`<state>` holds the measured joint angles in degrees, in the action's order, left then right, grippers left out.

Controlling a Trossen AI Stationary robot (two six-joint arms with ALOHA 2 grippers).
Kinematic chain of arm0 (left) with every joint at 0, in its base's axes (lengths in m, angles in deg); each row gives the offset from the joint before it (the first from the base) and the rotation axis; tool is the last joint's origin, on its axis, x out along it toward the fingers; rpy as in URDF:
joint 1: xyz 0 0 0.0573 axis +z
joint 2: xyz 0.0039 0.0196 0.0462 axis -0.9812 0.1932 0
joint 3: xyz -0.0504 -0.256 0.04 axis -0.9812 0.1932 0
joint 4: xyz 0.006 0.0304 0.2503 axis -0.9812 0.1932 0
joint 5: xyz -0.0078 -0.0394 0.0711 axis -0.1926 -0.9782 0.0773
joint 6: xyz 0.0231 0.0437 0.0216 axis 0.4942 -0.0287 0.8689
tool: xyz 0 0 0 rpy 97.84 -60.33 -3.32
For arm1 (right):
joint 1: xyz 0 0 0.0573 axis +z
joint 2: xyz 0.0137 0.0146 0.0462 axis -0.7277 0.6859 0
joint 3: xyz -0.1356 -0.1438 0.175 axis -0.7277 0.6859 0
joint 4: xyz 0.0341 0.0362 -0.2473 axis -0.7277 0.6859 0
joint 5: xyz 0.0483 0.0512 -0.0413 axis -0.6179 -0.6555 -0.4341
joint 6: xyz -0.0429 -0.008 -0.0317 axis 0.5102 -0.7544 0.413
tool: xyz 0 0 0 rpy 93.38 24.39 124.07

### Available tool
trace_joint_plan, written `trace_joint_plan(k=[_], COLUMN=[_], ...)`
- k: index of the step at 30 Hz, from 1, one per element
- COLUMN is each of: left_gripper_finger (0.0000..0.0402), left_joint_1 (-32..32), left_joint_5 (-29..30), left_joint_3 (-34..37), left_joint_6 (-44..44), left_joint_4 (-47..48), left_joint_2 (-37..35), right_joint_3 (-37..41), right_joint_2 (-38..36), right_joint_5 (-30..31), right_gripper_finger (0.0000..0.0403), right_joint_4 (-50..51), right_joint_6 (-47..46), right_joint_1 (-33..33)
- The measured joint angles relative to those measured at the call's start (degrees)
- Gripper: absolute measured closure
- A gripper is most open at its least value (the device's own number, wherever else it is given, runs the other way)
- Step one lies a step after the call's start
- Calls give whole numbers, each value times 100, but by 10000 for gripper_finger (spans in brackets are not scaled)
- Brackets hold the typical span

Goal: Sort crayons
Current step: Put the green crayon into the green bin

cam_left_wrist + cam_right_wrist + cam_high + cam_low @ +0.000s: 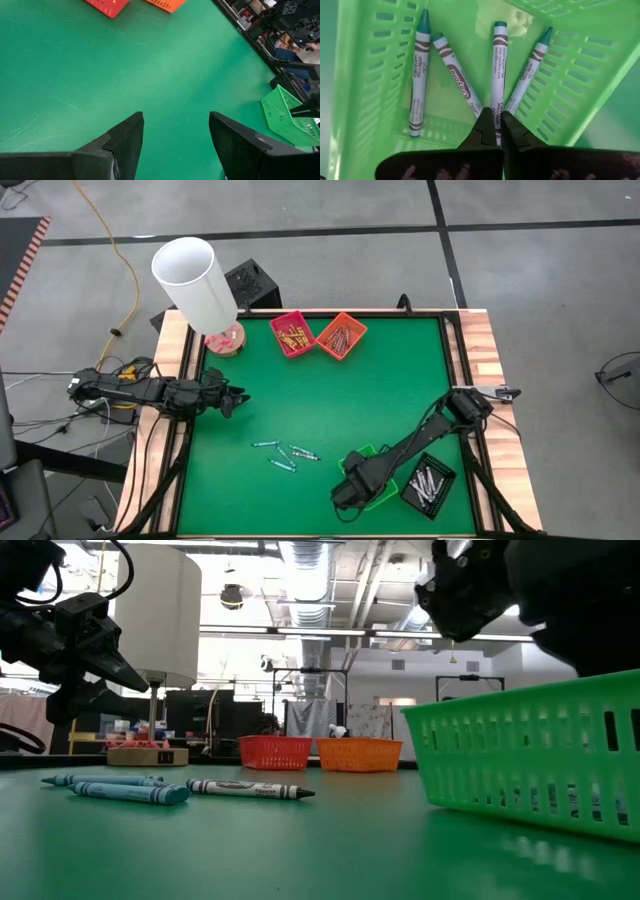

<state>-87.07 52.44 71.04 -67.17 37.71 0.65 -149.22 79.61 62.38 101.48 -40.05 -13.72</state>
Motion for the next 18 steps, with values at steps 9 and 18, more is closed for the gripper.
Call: trace_joint_plan(k=[9, 18], left_gripper_finger=[186, 186], left_joint_1=[0, 0], left_joint_5=[2, 2], left_joint_3=[0, 0], left_joint_6=[-2, 0], left_joint_4=[0, 0], left_joint_2=[0, 0], right_joint_3=[0, 0], right_joint_2=[0, 0], right_joint_5=[-75, -131], right_gripper_finger=[385, 325], right_joint_4=[-409, -345], right_joint_6=[182, 337], right_joint_1=[-48, -54])
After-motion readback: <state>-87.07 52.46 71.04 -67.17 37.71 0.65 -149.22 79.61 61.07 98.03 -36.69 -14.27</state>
